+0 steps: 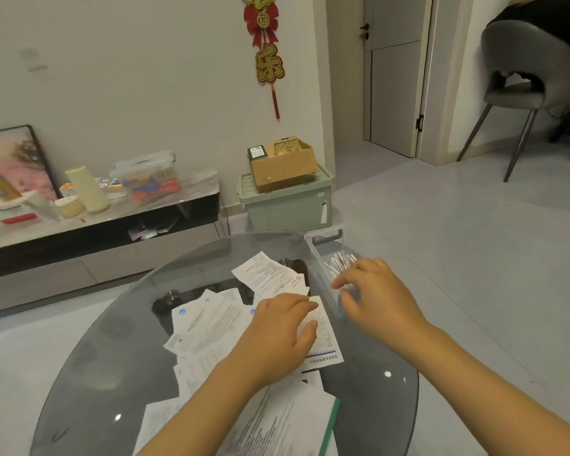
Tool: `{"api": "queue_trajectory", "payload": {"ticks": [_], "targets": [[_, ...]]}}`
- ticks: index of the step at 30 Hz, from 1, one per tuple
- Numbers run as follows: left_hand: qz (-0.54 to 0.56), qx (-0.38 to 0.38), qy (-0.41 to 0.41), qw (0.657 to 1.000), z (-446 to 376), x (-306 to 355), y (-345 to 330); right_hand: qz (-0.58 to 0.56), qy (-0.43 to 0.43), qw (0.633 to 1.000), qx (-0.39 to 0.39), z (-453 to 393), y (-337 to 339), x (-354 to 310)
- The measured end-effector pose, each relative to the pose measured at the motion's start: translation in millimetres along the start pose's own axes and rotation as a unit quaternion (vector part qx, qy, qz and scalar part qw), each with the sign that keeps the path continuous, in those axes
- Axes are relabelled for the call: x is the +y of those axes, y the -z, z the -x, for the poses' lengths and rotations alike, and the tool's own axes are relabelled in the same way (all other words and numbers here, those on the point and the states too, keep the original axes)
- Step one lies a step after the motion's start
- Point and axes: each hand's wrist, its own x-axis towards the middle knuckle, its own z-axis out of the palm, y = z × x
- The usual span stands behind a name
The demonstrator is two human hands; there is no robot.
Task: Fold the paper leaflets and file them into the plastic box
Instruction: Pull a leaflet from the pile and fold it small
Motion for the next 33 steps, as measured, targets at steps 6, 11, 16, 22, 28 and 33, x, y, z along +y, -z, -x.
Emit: {"api": "queue_trajectory", "payload": {"ticks": [6,11,16,22,28,33], "targets": [[-0.062,-0.075,0.032,0.995,37,-15,-15,0.039,0.053,0.993,-0.097,18,-12,-11],[-0.071,-0.087,0.007,0.994,39,-31,-25,0.087,0.065,0.976,-0.19,31,-25,-11],[-0.108,-0.045,-0.012,0.993,34,-37,-27,0.132,0.075,0.952,-0.265,43,-39,-12],[-0.12,-0.036,-0.028,0.992,31,-33,-25,0.136,0.087,0.953,-0.257,43,-43,-10],[-0.157,-0.006,-0.068,0.985,25,-30,-34,0.124,0.089,0.957,-0.246,42,-43,-9],[-0.186,0.01,-0.103,0.977,19,-28,-35,0.125,0.095,0.957,-0.242,42,-44,-7]]}}
